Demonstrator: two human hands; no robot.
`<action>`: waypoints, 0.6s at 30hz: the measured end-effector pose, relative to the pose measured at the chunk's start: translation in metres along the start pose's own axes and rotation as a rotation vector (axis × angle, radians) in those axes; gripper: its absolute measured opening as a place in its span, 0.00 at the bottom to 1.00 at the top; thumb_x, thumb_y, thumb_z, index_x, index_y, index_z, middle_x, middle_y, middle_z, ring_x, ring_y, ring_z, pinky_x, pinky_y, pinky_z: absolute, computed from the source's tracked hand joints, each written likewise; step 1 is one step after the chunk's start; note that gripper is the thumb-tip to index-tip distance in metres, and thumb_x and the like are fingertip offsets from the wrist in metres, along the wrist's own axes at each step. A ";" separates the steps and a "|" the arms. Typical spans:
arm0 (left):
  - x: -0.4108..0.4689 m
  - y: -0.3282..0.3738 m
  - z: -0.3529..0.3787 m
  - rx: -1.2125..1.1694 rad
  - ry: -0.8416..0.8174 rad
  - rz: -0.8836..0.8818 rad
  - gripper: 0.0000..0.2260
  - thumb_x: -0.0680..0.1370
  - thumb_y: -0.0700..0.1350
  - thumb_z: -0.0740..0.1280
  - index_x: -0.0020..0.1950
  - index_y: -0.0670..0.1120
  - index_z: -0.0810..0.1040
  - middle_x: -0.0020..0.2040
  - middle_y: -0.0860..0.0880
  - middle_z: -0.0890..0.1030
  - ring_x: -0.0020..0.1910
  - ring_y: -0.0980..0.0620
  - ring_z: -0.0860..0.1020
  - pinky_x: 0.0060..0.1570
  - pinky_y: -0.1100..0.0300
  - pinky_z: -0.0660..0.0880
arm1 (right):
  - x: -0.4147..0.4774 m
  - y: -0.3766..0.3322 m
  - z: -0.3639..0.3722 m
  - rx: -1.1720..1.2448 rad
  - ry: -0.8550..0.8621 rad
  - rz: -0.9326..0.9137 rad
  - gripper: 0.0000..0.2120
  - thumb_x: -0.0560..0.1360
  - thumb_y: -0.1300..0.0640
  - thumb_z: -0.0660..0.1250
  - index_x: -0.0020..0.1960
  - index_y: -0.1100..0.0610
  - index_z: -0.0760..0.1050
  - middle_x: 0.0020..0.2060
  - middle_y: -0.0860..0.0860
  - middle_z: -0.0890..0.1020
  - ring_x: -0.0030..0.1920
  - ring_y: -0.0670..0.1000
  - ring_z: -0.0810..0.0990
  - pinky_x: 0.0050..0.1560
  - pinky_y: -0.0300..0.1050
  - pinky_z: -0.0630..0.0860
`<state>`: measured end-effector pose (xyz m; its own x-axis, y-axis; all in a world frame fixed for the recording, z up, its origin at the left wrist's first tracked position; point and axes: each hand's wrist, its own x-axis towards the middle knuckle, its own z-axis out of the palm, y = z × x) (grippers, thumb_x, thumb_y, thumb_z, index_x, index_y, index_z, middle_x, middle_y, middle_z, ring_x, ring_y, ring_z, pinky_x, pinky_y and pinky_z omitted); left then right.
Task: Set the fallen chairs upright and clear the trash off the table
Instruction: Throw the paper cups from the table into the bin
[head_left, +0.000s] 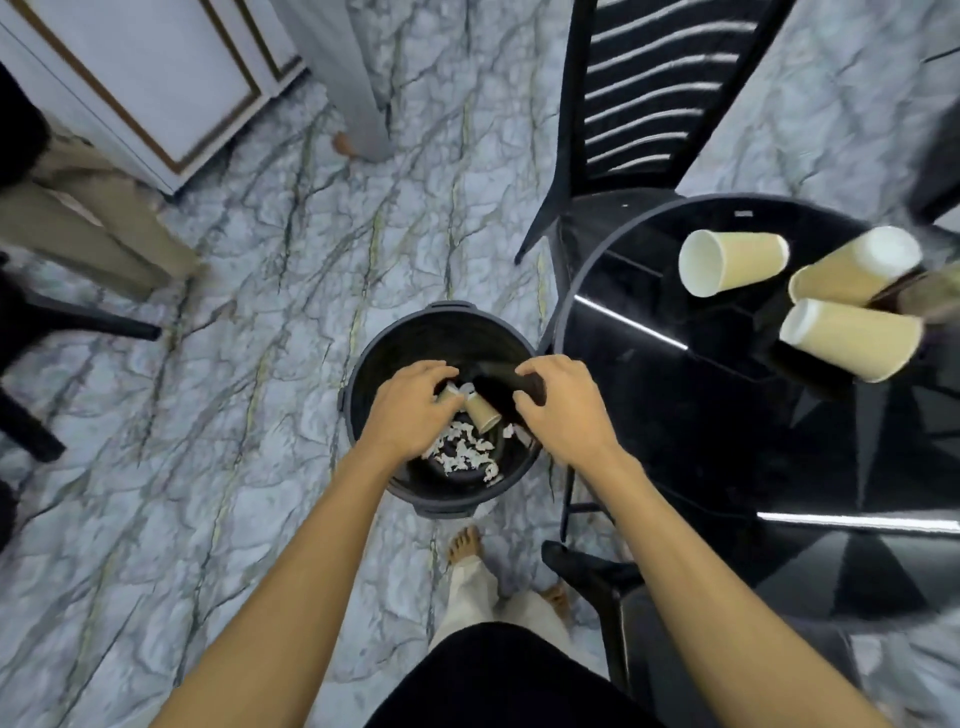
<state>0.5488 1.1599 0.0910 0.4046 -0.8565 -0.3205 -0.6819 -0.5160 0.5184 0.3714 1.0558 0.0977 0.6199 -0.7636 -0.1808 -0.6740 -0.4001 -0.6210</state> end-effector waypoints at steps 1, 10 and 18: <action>-0.002 0.012 0.001 0.002 0.003 0.029 0.19 0.80 0.53 0.65 0.69 0.49 0.76 0.71 0.50 0.74 0.71 0.49 0.69 0.69 0.53 0.64 | -0.008 0.007 -0.010 0.003 0.023 0.013 0.15 0.75 0.53 0.67 0.62 0.53 0.77 0.60 0.50 0.79 0.62 0.51 0.72 0.62 0.48 0.71; -0.001 0.125 0.033 0.001 -0.037 0.330 0.15 0.79 0.51 0.65 0.65 0.51 0.78 0.65 0.53 0.78 0.66 0.53 0.73 0.67 0.54 0.69 | -0.079 0.081 -0.083 0.060 0.246 0.199 0.14 0.77 0.53 0.68 0.62 0.52 0.78 0.61 0.49 0.79 0.63 0.50 0.73 0.62 0.44 0.71; 0.035 0.200 0.050 0.002 -0.040 0.531 0.13 0.80 0.50 0.65 0.64 0.51 0.78 0.64 0.54 0.78 0.66 0.54 0.73 0.68 0.54 0.68 | -0.091 0.122 -0.129 0.093 0.417 0.311 0.14 0.77 0.53 0.68 0.62 0.51 0.77 0.60 0.47 0.79 0.62 0.48 0.73 0.59 0.40 0.68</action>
<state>0.3958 1.0273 0.1437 -0.0202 -0.9988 -0.0443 -0.7874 -0.0114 0.6163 0.1811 1.0110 0.1363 0.1710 -0.9834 -0.0599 -0.7500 -0.0905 -0.6552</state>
